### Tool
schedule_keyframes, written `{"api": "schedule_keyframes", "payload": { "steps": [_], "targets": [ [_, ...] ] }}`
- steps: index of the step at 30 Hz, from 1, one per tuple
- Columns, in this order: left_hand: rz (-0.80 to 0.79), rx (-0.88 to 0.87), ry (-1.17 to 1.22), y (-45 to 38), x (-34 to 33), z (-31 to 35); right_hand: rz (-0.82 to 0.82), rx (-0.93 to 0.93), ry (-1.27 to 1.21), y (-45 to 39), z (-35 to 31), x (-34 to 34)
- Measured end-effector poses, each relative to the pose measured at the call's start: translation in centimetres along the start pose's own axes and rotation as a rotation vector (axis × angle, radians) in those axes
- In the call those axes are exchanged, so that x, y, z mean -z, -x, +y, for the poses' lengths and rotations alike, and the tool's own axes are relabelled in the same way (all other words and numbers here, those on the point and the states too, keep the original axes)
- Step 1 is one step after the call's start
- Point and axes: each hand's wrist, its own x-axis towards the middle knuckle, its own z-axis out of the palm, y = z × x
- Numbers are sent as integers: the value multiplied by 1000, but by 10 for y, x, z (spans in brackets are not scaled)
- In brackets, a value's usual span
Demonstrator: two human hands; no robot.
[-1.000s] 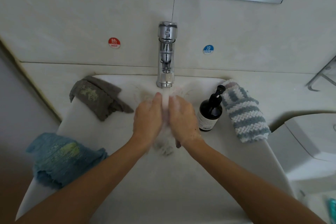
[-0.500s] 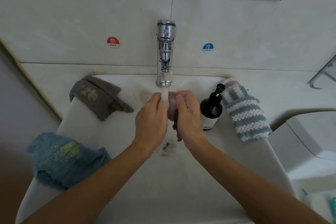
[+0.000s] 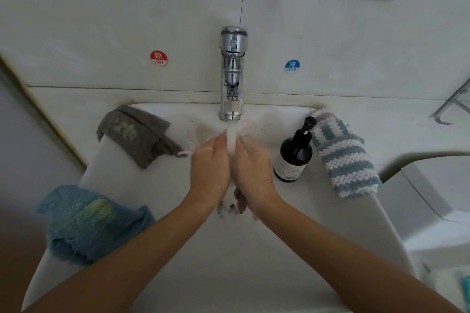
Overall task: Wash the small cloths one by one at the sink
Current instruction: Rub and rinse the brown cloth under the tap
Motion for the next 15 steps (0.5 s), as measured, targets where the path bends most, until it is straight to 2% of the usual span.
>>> {"api": "schedule_keyframes", "payload": {
  "steps": [8, 12, 15],
  "targets": [
    [-87, -286, -257, -2, 10, 14, 56, 93, -125, 0, -12, 13],
    [-116, -348, -473, -4, 17, 12, -4, 44, -309, 3, -14, 18],
    [-171, -315, -439, -6, 18, 10, 15, 17, -358, 2, -12, 18]
  ]
}}
